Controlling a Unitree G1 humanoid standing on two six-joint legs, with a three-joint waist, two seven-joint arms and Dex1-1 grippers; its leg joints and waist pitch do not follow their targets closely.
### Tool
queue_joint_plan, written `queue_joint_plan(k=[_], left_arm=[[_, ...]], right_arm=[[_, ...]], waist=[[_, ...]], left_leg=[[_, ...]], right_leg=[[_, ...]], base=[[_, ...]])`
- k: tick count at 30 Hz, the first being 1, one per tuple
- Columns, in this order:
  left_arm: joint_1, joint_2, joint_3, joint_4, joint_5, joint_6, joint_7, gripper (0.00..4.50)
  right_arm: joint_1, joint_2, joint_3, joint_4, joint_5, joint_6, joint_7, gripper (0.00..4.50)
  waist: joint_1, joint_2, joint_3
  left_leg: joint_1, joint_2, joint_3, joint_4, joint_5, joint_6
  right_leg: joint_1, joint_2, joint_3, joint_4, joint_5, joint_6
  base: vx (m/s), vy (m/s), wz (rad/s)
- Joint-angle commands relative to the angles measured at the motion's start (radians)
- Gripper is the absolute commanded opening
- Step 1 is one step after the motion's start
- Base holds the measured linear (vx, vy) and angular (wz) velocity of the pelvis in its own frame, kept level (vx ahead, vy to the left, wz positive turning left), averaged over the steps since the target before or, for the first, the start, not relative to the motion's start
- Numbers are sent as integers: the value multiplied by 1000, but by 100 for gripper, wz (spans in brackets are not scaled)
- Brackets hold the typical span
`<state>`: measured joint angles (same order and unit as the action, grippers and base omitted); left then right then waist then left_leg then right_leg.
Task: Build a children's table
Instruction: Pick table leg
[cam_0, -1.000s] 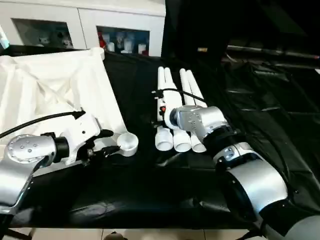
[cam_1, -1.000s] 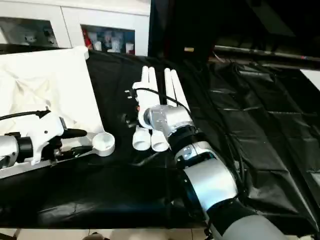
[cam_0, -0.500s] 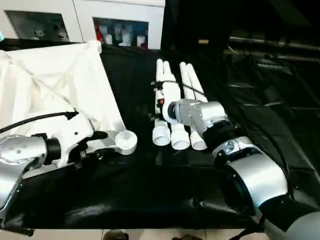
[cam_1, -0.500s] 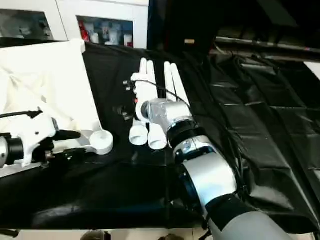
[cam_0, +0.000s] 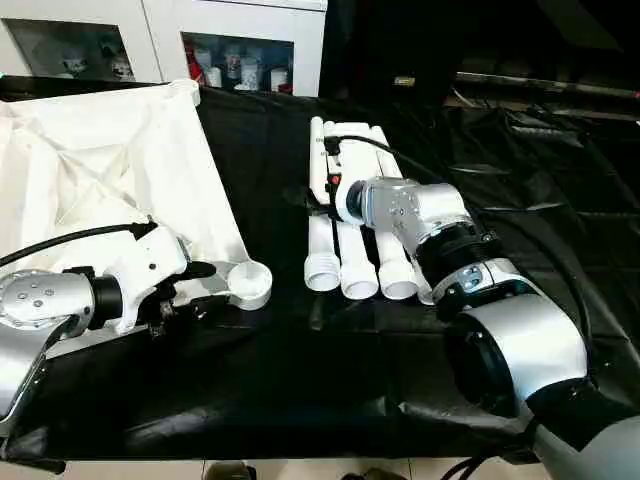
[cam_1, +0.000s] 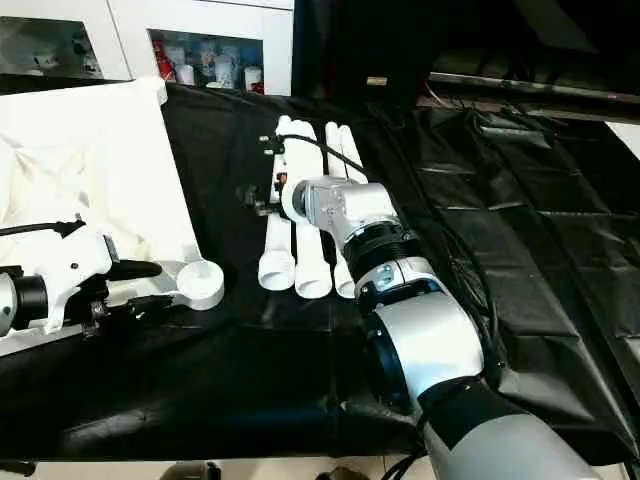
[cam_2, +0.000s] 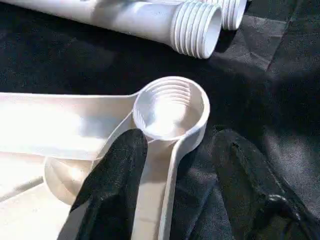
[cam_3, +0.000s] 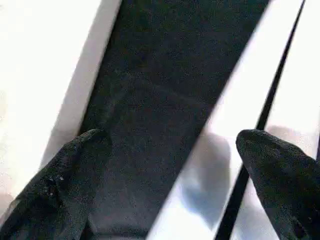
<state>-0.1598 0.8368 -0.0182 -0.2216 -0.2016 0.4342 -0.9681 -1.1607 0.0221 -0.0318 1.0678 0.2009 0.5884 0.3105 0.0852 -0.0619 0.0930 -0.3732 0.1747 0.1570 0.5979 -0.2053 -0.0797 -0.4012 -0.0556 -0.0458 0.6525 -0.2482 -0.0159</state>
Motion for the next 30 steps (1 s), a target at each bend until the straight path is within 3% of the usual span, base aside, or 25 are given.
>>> queue_joint_plan(k=[1,12,17,27,30], left_arm=[[-3,0,-8,-19,-1,-6,-1,243],[4,1,-14,-27,-2,-3,-3,243],[4,-2,-16,-34,-5,1,-3,243],[1,-6,-20,-42,-6,7,-1,246],[3,-6,-19,-45,-6,6,0,246]], right_arm=[[18,5,-6,18,-6,4,-2,450],[39,32,7,73,-30,28,2,450],[42,37,26,104,-50,80,13,450],[38,30,19,143,-67,93,-4,350],[35,29,14,148,-71,98,-6,339]], waist=[[-3,30,-75],[-3,28,-74],[-1,28,-75],[2,27,-74],[2,26,-75]], left_leg=[[16,40,-2,-61,106,2],[16,42,-2,-64,75,-2],[17,44,-2,-64,67,-3],[17,45,-2,-68,29,-31],[17,45,-2,-68,29,-31]], right_leg=[[63,-73,50,-35,335,-267],[63,-76,50,-38,291,-267],[61,-76,50,-38,278,-267],[60,-79,51,-42,229,-248],[59,-79,51,-42,228,-247]], base=[[0,0,0],[0,0,0],[0,0,0],[0,0,0],[0,0,0]])
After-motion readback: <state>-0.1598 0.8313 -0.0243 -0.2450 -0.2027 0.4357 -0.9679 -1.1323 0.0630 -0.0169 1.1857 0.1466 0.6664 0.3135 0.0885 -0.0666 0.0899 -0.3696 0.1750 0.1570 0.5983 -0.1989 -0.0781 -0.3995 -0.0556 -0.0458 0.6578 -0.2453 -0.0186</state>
